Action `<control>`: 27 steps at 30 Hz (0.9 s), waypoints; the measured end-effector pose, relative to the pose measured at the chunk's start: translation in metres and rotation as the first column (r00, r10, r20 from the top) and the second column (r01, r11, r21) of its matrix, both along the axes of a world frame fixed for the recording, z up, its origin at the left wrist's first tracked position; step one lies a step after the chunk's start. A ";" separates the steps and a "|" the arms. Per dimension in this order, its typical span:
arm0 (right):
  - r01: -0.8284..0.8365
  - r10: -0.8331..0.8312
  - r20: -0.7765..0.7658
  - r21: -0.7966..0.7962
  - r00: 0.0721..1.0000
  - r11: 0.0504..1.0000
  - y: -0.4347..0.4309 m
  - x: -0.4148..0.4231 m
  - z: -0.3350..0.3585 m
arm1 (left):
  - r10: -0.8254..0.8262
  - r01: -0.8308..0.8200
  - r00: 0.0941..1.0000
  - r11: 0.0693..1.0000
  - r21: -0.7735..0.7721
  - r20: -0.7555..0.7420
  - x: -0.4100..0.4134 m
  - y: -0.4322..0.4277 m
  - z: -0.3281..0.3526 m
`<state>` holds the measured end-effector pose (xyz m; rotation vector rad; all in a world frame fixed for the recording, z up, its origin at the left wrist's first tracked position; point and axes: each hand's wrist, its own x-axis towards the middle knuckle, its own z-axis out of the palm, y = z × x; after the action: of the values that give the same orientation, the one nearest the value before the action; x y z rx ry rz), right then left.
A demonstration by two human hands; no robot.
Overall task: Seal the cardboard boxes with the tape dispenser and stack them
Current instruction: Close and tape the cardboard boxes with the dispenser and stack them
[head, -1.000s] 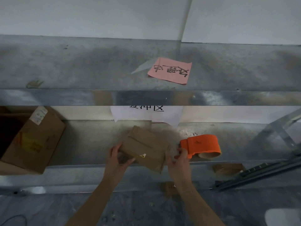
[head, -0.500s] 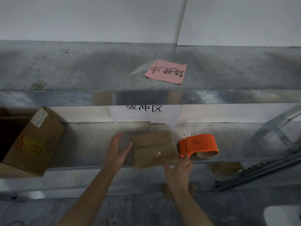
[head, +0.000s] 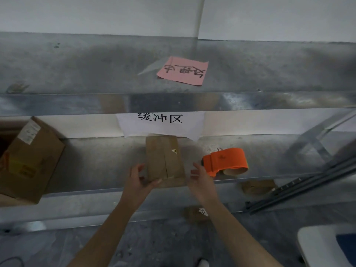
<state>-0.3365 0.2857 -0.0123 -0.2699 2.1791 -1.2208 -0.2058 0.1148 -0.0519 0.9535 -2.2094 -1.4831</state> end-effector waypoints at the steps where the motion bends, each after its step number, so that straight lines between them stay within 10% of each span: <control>1: -0.034 0.047 -0.174 0.075 0.984 0.997 0.008 -0.005 0.007 | -0.037 0.038 0.999 0.998 0.056 -0.025 -0.006 0.000 0.003; 8: -0.027 0.152 -0.675 0.192 0.722 0.981 0.057 -0.092 0.038 | -0.180 0.196 0.980 0.943 0.269 -0.084 -0.031 0.003 0.008; 13: -0.271 0.582 -0.388 0.613 0.714 0.742 0.088 -0.155 0.021 | -0.261 0.257 0.965 0.935 0.244 -0.017 -0.034 0.012 0.005; 27: -0.499 0.640 -0.293 0.431 0.710 0.752 0.130 -0.176 0.014 | -0.223 0.224 0.967 0.975 0.003 0.121 -0.056 0.038 0.005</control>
<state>-0.5129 0.4152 0.0013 -1.0836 2.3273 -0.4540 -0.2615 0.1525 -0.0467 0.8329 -2.4797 -1.5430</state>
